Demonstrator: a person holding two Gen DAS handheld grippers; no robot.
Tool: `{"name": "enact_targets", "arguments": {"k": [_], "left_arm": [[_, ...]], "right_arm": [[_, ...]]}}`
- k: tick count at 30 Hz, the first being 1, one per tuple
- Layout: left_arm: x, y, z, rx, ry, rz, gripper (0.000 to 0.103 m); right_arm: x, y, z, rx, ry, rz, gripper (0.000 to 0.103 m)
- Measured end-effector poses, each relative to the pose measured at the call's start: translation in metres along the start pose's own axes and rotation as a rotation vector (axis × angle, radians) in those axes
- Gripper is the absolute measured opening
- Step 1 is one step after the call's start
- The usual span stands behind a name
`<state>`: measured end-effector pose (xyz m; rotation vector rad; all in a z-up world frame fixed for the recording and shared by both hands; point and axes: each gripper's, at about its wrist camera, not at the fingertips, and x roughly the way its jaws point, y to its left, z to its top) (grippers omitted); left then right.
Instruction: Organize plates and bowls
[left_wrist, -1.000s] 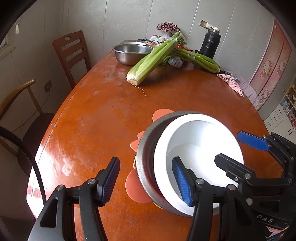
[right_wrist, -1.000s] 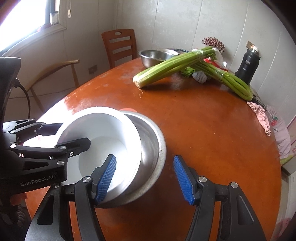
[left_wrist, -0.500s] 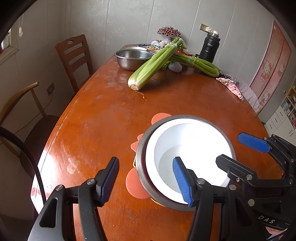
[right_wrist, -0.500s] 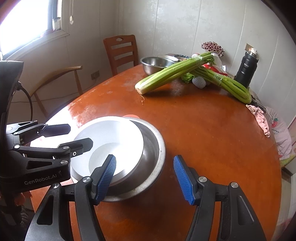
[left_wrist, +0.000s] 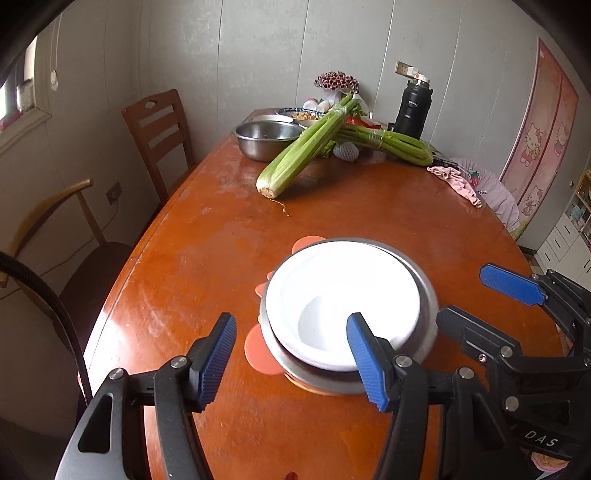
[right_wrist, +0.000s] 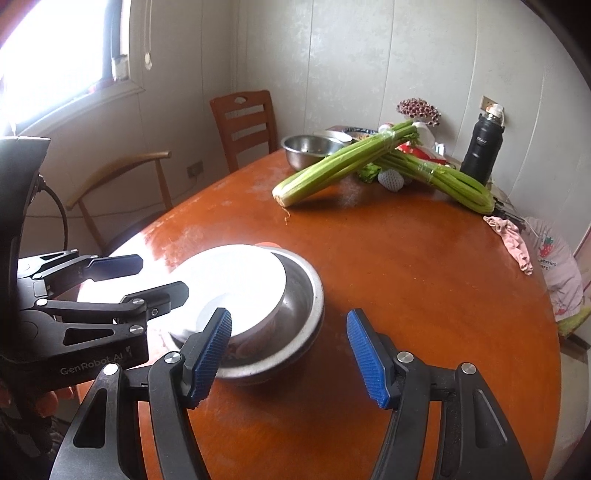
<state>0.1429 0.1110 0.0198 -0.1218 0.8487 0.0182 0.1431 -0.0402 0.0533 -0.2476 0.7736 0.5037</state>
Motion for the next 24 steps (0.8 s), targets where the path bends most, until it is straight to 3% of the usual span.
{"name": "enact_targets", "arguments": {"k": [24], "left_arm": [[-0.039,-0.060,-0.095,-0.014,-0.014,0.018,0.064]], "right_arm": [[-0.070,-0.015,-0.105,0.042,-0.043,0.013,0.068]]}}
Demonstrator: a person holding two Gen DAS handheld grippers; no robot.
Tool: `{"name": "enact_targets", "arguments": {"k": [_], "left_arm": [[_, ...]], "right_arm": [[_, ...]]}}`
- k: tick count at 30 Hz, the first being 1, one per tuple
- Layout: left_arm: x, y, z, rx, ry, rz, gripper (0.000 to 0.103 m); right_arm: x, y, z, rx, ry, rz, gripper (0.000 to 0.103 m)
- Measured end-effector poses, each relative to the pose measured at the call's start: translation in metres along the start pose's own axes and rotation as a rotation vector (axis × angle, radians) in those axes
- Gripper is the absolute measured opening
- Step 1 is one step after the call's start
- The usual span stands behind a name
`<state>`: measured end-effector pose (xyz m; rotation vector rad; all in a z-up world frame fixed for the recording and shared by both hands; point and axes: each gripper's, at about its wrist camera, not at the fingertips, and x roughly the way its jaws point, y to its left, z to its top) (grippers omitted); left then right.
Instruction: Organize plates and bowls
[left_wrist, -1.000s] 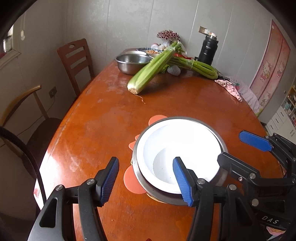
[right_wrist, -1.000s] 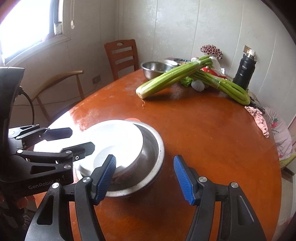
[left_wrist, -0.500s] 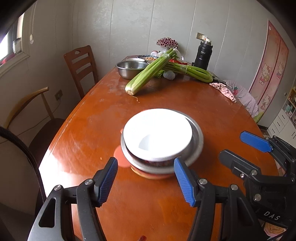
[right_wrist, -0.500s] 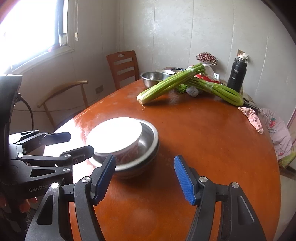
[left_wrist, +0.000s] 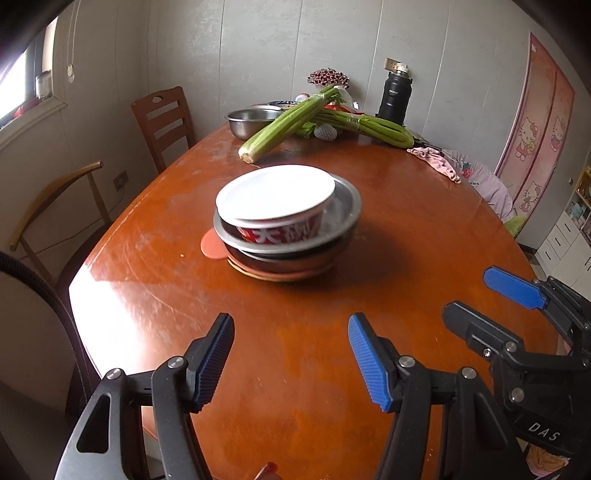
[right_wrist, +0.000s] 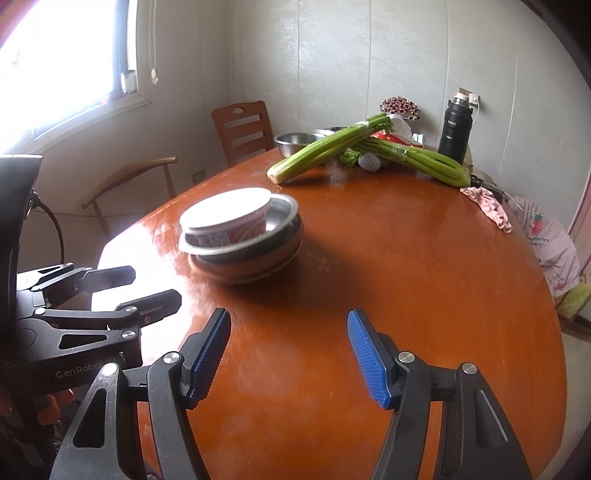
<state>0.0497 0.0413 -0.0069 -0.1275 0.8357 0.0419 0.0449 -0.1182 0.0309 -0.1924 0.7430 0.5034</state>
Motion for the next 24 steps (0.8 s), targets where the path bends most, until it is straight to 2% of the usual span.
{"name": "enact_targets", "arguments": {"k": [8,24], "left_arm": [[-0.007,-0.010,-0.014,0.004,-0.008,-0.014,0.064],[-0.006,-0.005,-0.022,0.001,0.002,0.019,0.065]], "right_arm": [[-0.009,0.000,-0.023,0.009,0.012,-0.007,0.068],[-0.012,0.004,-0.028,0.009,0.025,-0.006,0.068]]}}
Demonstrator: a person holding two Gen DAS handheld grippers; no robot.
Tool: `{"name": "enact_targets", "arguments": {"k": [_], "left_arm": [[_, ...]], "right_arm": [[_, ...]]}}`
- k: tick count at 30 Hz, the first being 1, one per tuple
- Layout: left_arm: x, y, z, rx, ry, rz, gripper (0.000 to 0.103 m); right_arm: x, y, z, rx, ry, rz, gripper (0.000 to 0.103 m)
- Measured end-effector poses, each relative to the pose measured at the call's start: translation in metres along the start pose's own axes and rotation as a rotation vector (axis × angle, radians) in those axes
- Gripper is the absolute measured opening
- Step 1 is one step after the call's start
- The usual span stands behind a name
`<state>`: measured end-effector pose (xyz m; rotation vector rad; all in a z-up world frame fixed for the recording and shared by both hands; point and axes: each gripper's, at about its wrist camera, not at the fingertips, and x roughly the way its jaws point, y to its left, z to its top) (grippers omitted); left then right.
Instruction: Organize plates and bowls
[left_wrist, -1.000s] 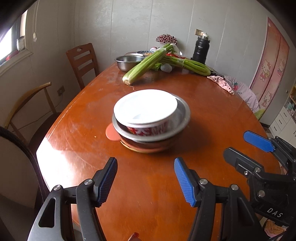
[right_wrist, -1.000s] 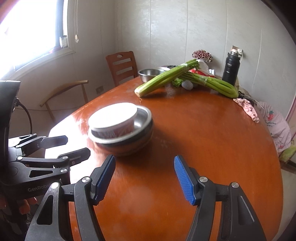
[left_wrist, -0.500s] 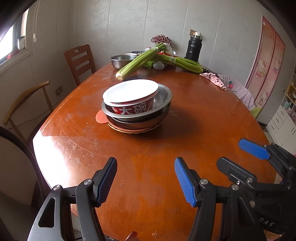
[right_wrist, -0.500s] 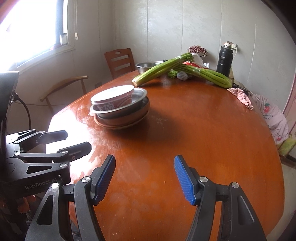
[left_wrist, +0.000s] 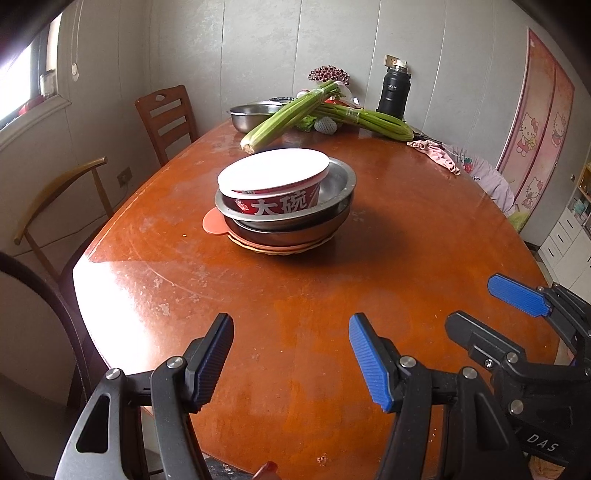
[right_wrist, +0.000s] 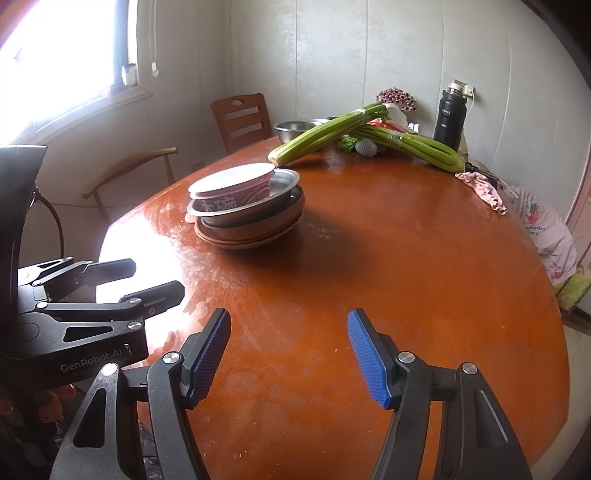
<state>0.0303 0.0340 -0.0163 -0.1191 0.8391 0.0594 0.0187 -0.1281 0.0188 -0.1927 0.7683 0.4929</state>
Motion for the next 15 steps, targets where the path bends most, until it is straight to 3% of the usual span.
{"name": "enact_targets", "arguments": {"k": [15], "left_arm": [[0.0006,0.0032,0.0011,-0.001,0.004,0.011,0.065]], "right_arm": [[0.0014,0.0018,0.0000,0.006,0.000,-0.004,0.068]]}}
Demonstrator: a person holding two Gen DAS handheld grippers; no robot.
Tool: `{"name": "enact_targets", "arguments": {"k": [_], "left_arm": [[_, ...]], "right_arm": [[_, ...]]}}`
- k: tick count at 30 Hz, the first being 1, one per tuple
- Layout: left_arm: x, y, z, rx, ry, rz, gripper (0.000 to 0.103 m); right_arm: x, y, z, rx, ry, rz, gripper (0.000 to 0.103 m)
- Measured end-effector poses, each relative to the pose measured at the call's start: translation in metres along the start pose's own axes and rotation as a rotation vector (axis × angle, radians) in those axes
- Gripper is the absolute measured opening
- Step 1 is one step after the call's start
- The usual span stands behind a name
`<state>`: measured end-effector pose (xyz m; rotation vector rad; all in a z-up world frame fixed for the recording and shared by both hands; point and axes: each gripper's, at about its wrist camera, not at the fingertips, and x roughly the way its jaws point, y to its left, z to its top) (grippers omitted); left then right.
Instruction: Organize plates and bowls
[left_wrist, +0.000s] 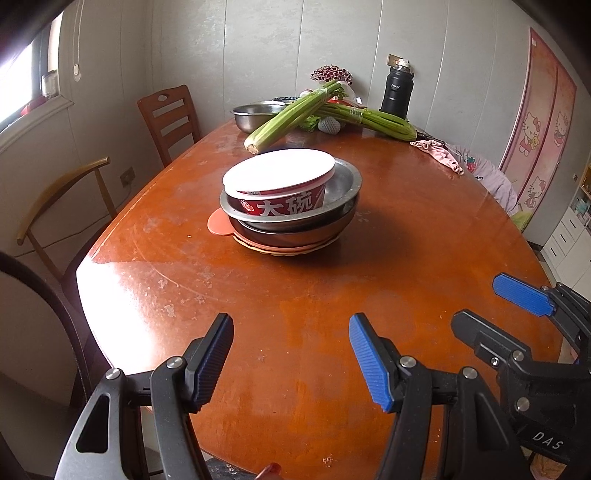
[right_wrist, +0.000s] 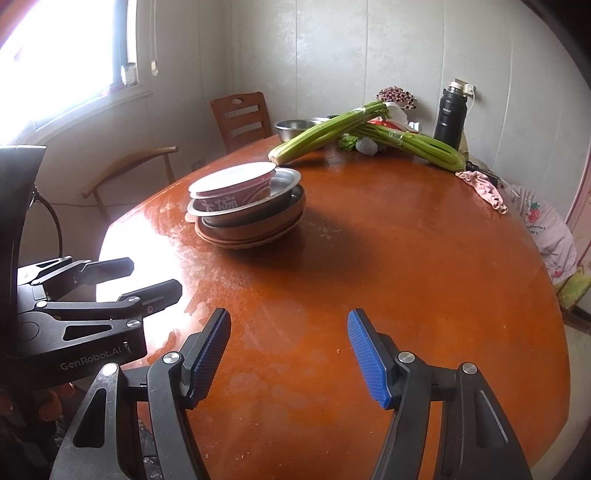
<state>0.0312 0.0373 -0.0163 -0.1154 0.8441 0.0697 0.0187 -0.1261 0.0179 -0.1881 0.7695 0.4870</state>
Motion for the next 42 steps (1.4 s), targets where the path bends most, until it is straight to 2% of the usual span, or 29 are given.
{"name": "enact_targets", "arguments": {"k": [35,40,42], "left_arm": [[0.001,0.009,0.007,-0.003,-0.003,0.029,0.065],[0.004,0.037,0.031,-0.046,-0.011,0.029,0.065],[0.005,0.060,0.048,-0.067,-0.030,0.051,0.066]], "right_arm": [[-0.007,-0.007,0.004,0.028,-0.010,-0.014,0.068],[0.008,-0.028,0.006,0.073,0.036,-0.004,0.068],[0.011,-0.059,0.009,0.123,0.054,-0.009,0.068]]}}
